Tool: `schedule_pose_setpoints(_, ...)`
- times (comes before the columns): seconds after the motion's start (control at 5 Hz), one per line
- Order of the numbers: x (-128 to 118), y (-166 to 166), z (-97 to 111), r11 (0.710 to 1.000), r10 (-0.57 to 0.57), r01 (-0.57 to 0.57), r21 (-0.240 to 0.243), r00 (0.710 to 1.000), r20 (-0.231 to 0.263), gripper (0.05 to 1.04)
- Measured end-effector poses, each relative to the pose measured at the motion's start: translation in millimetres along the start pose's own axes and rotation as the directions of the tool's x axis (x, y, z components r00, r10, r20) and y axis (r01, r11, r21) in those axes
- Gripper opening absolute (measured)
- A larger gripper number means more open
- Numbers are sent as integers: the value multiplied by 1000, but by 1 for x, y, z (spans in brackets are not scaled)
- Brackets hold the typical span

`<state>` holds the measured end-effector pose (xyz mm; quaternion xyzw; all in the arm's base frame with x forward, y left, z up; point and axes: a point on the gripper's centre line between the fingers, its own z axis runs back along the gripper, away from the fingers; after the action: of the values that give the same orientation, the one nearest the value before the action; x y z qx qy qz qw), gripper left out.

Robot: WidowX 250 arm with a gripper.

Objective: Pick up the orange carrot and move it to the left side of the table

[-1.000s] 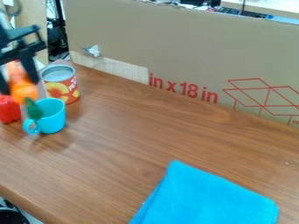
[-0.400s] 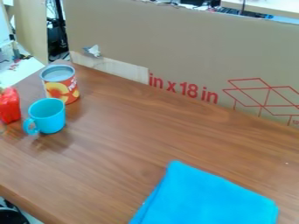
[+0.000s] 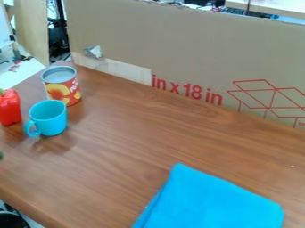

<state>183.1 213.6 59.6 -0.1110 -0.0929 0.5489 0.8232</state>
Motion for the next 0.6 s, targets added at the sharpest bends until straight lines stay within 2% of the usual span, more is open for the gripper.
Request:
schedule_pose_setpoints(0.2,1,5,-20,1000,-1,0,-9,999,-35,548)
schedule_pose_setpoints(0.4,8,5,-22,1000,12,-11,21,999,-33,548)
schedule_pose_setpoints(0.6,10,2,-23,999,26,-25,30,999,-34,548)
